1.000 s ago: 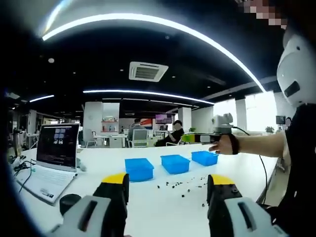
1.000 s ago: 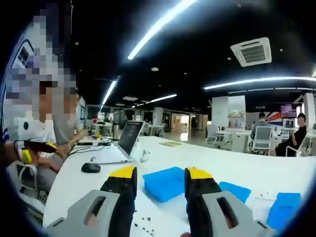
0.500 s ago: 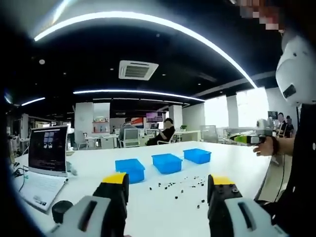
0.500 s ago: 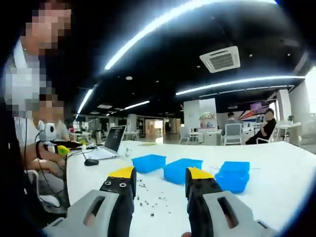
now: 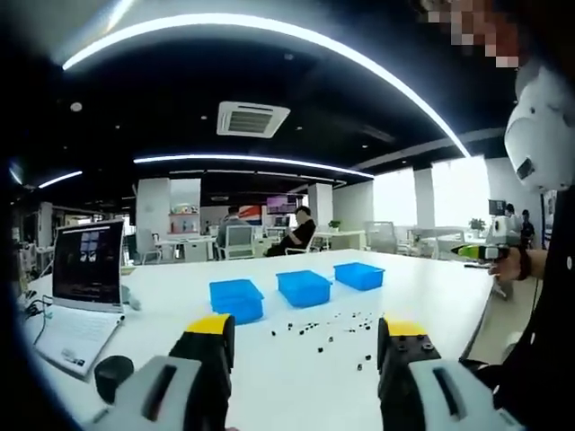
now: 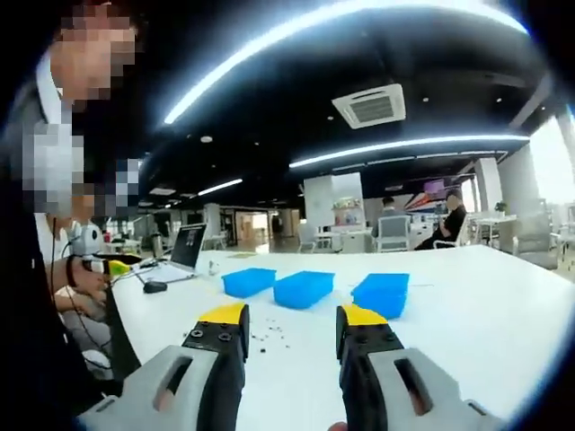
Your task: Pick up the resistors one by one and place each resistor into its matching bin, sorting the parts by color and model until every resistor is separated into the correct bin for its type
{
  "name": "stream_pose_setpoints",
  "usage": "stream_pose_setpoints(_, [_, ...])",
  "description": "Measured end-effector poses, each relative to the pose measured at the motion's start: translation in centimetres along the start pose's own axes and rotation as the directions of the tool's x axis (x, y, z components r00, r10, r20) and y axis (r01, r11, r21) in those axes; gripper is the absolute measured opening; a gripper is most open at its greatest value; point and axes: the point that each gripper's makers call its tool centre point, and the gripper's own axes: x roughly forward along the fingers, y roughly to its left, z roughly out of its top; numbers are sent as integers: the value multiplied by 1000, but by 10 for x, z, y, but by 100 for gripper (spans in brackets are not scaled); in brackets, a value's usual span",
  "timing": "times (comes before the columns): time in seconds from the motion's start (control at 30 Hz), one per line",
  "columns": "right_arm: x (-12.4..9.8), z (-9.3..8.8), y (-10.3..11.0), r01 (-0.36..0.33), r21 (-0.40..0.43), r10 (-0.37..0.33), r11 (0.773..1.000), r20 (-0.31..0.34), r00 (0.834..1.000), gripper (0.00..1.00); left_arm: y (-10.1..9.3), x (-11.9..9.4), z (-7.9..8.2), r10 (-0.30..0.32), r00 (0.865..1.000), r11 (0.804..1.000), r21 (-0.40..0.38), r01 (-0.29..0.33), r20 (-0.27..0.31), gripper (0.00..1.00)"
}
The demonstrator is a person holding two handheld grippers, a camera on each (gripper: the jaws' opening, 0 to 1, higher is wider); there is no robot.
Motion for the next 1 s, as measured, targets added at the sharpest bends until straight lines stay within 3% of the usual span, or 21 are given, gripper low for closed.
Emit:
stream_pose_setpoints(0.1, [5, -2, 7, -35, -13, 34, 999, -26, 999, 40, -2, -1, -1, -6, 1000, 1000, 5, 6, -5, 65])
stream_pose_setpoints(0.23, [15, -12, 22, -112, -35, 107, 993, -119, 987, 40, -4, -4, -5, -15, 1000, 1000, 2, 15, -18, 65])
stream_pose_setpoints(0.4, [30, -5, 33, -174, -57, 164, 983, -151, 975, 40, -5, -6, -11, -25, 999, 1000, 0, 25, -35, 66])
stream_pose_setpoints(0.57, [43, -1, 46, -260, -90, 236, 962, -213, 948, 39, -6, -9, -16, -35, 998, 999, -5, 35, -42, 66])
stream_pose_setpoints(0.7, [53, 0, 56, -331, -101, 295, 938, -266, 918, 39, -7, -10, -18, -42, 998, 999, -9, 42, -47, 66])
stream_pose_setpoints(0.93, [77, -1, 75, -446, -129, 370, 886, -383, 846, 38, -11, -10, -21, -58, 997, 998, -11, 58, -53, 66])
stream_pose_setpoints(1.0, [83, -7, 80, -461, -93, 379, 882, -440, 814, 36, -11, -11, -23, -65, 996, 998, -11, 65, -59, 66])
